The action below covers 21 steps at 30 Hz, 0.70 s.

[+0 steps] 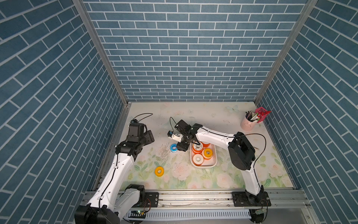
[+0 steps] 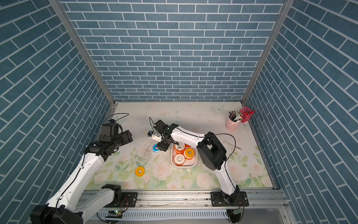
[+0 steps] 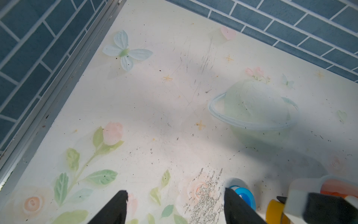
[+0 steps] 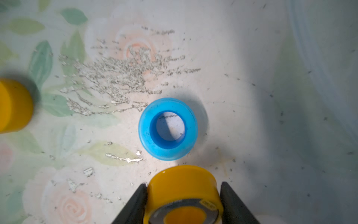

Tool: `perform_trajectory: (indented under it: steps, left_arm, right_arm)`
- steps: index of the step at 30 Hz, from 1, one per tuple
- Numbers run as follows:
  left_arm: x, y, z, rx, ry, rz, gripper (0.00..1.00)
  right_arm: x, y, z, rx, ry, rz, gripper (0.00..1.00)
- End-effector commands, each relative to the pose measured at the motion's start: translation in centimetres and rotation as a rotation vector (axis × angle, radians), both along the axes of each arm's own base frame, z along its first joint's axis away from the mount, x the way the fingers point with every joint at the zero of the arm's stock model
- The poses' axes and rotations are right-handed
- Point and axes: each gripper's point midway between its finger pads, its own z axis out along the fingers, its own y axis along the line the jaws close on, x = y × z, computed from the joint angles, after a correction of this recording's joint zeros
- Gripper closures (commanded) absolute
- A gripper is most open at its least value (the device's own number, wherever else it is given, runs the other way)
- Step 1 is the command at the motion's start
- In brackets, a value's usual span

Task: Put the sealing tape into the storage box
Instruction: Pick up the sealing tape at the center of the board, then place the sealing tape in the storage box.

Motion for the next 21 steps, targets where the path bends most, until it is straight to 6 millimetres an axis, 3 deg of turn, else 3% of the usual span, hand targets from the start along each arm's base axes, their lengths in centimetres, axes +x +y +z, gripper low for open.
perform_trajectory:
  steps: [1,5,8,15,21]
  left_arm:
    - [0.0,0.1,-0.2,0.009,-0.003,-0.005,0.18]
    - [0.0,0.1,-0.2,0.007,-0.002,-0.008,0.18]
    - [0.0,0.1,-0.2,0.007,-0.003,-0.008,0.19]
    - [0.1,0.0,-0.3,0.003,0.0,-0.012,0.19]
    - [0.0,0.1,-0.3,0.007,-0.001,-0.008,0.19]
  right_arm:
    - [0.4,0.3,5.2,0.127,-0.04,-0.082,0.55]
    - [-0.2,-1.2,7.6,0.18,-0.055,-0.142,0.55]
    - [-1.1,-3.4,8.1,0.187,-0.056,-0.188,0.55]
    - [-4.0,-9.3,6.0,0.146,-0.038,-0.287,0.56]
    - [-6.2,-11.8,3.6,0.123,0.006,-0.307,0.56]
